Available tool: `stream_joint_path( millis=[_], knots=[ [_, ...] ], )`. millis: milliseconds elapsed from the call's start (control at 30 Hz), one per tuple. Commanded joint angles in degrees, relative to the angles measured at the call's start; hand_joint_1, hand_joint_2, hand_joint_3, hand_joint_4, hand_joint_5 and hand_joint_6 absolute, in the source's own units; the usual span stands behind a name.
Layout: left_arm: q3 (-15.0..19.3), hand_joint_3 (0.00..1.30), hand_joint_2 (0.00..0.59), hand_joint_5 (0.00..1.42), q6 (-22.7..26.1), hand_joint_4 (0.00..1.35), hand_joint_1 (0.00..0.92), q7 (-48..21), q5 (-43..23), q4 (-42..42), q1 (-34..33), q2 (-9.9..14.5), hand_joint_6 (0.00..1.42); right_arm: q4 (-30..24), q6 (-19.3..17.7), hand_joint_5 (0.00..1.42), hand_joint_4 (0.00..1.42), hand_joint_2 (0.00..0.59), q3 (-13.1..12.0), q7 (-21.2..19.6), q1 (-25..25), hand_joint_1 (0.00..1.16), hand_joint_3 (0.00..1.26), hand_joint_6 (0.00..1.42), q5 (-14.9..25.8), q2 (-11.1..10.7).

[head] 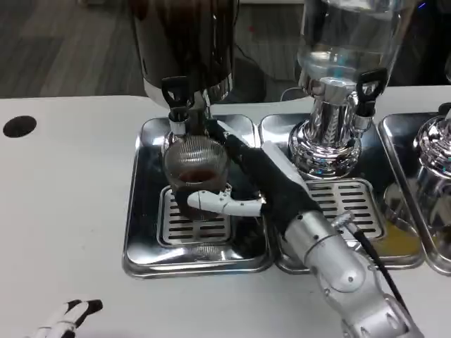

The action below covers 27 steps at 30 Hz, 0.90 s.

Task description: Grasp the cup under the faucet to collect the drink, then remove the cup.

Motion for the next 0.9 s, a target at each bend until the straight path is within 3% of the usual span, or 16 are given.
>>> stream_joint_path(
  millis=[33,367,633,900],
  knots=[
    [1.0,0.22,0.04,0.23,-0.39,0.14,0.0,-0.62,-1.06,1.1,0.2,0.76,0.42,3.81,-2.7,0.07,0.06,0.098,0.03,-1.34,-2.85,0.72,0.06,0.03,0.31,1.63],
    [2.81,0.22,0.041,0.24,-0.13,0.15,0.0,-2.13,-3.09,1.77,-0.7,1.88,0.42,8.47,-4.94,0.08,0.05,0.088,-0.2,-3.17,-4.91,0.75,0.06,0.03,0.0,2.94],
    [3.74,0.22,0.044,0.25,0.41,0.16,0.0,-4.29,-4.21,1.91,-2.04,2.21,0.42,10.19,-5.78,0.11,0.04,0.063,-0.13,-5.28,-5.6,0.87,0.01,0.06,-1.01,2.77],
    [3.63,0.23,0.046,0.26,0.33,0.16,0.0,-5.17,-3.83,1.1,-1.97,1.66,0.42,10.75,-5.48,0.18,0.13,0.063,-0.02,-8.47,-4.78,0.88,0.06,0.12,-2.34,3.13]
  ],
)
